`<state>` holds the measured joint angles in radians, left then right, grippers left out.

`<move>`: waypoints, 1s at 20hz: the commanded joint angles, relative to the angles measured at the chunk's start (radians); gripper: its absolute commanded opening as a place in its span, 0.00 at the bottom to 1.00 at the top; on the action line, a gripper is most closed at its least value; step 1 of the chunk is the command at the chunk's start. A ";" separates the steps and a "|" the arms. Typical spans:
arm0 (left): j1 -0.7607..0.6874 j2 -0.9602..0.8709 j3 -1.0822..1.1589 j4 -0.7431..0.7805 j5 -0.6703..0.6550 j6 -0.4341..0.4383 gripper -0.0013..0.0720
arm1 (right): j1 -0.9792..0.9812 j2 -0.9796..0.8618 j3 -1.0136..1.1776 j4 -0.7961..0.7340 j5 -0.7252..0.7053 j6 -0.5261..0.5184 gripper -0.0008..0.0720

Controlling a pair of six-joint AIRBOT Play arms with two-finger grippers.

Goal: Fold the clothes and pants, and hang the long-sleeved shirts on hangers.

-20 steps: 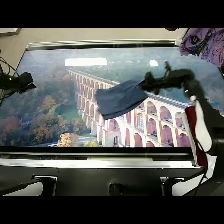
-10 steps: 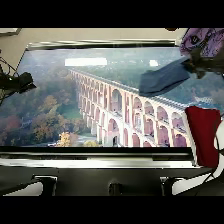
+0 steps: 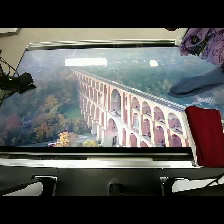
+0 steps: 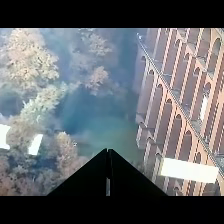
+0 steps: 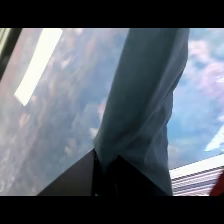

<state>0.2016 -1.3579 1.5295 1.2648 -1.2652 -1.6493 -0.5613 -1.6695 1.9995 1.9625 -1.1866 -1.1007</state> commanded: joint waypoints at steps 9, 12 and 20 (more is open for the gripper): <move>0.000 0.000 0.000 0.000 -0.029 0.001 0.05 | -0.021 0.117 0.002 -0.294 -0.334 0.161 0.05; 0.000 0.000 0.000 0.000 -0.029 0.000 0.05 | -0.021 0.127 0.002 -0.345 -0.491 0.165 0.05; 0.000 0.000 0.000 -0.010 -0.029 0.000 0.04 | -0.021 0.171 -0.023 -0.597 -0.643 0.119 0.05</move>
<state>0.2016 -1.3579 1.5295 1.2617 -1.2942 -1.6493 -0.5819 -1.5158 1.9930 1.4750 -1.7821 -0.9607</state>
